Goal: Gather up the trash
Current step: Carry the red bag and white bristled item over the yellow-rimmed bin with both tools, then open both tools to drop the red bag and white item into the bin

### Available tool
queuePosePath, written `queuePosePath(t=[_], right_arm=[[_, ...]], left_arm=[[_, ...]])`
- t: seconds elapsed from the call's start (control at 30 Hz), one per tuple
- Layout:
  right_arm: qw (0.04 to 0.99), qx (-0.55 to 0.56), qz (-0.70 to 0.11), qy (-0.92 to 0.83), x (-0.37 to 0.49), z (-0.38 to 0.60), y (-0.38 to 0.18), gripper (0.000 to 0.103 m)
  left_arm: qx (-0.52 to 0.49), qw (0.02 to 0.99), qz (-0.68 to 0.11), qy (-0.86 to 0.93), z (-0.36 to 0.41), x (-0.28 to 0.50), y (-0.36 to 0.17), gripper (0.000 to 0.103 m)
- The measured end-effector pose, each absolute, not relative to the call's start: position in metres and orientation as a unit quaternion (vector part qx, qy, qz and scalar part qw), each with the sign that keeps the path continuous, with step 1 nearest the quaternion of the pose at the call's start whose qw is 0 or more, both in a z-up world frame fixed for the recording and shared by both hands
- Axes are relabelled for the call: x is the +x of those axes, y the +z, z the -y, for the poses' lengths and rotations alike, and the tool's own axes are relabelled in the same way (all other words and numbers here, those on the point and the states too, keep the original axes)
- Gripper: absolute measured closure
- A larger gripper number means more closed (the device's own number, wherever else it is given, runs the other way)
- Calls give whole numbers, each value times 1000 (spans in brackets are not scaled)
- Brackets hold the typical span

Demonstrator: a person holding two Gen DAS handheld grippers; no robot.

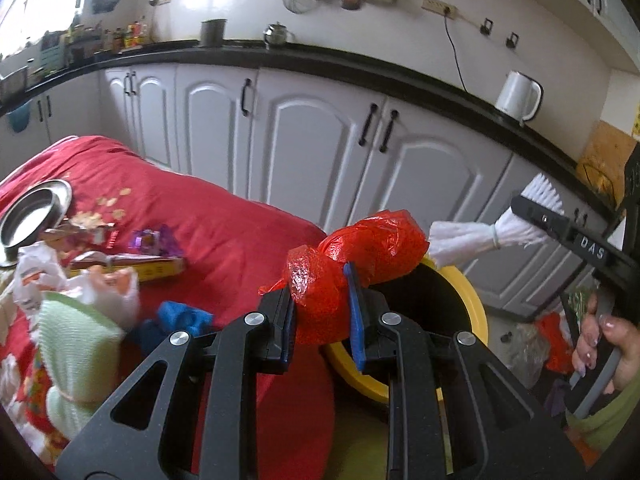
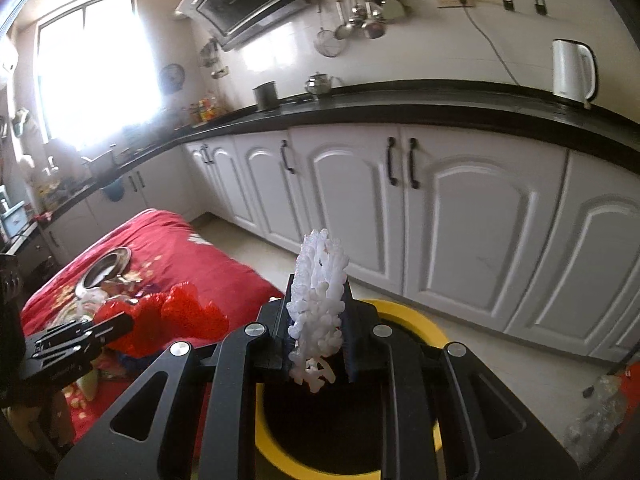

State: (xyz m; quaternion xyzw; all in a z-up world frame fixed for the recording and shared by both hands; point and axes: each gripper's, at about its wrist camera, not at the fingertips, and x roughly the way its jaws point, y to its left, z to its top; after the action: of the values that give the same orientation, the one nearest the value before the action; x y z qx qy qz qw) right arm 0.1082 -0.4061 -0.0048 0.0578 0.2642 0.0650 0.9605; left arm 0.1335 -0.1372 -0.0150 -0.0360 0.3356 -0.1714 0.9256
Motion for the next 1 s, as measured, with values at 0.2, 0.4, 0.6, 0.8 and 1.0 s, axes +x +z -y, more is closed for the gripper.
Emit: queuePosePath(t=[0.2, 0.4, 0.6, 0.8, 1.0], right_arm=[[958, 70, -274, 43, 113, 424, -13, 85], [954, 63, -293, 31, 117, 431, -25, 85], [947, 62, -313, 21, 129, 437, -37, 85], [942, 70, -327, 20, 133, 442, -46, 83], [938, 83, -336, 23, 136, 445, -52, 66]], left_arm=[[-17, 916, -352, -190, 164, 138, -29, 88], [-3, 906, -371, -205, 185, 140, -45, 88], [13, 894, -390, -219, 202, 140, -62, 88], [24, 885, -404, -229, 212, 141, -74, 87], [22, 883, -404, -237, 214, 144, -77, 80]])
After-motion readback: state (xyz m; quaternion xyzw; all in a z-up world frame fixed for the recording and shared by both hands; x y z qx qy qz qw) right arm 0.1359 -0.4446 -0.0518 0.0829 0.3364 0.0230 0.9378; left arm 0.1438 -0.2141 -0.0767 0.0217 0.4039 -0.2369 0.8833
